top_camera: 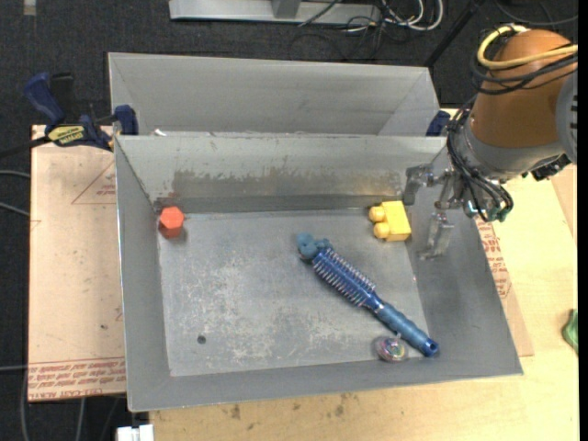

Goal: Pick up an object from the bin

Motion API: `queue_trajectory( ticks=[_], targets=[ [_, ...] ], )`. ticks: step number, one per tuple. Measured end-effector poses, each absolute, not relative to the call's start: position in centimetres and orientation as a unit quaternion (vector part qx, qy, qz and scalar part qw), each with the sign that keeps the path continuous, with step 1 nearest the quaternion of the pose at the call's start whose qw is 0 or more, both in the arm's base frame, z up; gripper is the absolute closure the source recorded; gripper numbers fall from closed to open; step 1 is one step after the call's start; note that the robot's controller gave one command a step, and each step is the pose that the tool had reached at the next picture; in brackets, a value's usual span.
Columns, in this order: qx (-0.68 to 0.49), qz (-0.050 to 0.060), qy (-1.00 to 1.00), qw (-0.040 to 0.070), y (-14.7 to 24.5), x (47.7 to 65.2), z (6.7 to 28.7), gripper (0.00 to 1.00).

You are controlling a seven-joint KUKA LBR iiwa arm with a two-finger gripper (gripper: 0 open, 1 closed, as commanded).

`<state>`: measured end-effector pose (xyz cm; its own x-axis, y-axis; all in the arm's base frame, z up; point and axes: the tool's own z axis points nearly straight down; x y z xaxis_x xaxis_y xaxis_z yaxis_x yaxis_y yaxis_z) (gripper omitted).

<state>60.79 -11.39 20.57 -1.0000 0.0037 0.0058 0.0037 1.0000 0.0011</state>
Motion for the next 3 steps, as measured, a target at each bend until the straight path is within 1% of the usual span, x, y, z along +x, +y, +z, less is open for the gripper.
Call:
queue_trajectory(
  ticks=[1, 2, 3],
  targets=[
    [0.074, -0.002, -0.997, 0.002, -5.1, 63.9, 8.5, 0.00],
    [0.213, -0.001, -0.977, 0.000, -2.3, 58.2, 7.3, 0.00],
    [0.499, 0.001, -0.867, -0.005, 1.1, 63.2, 16.3, 0.00]
  ],
)
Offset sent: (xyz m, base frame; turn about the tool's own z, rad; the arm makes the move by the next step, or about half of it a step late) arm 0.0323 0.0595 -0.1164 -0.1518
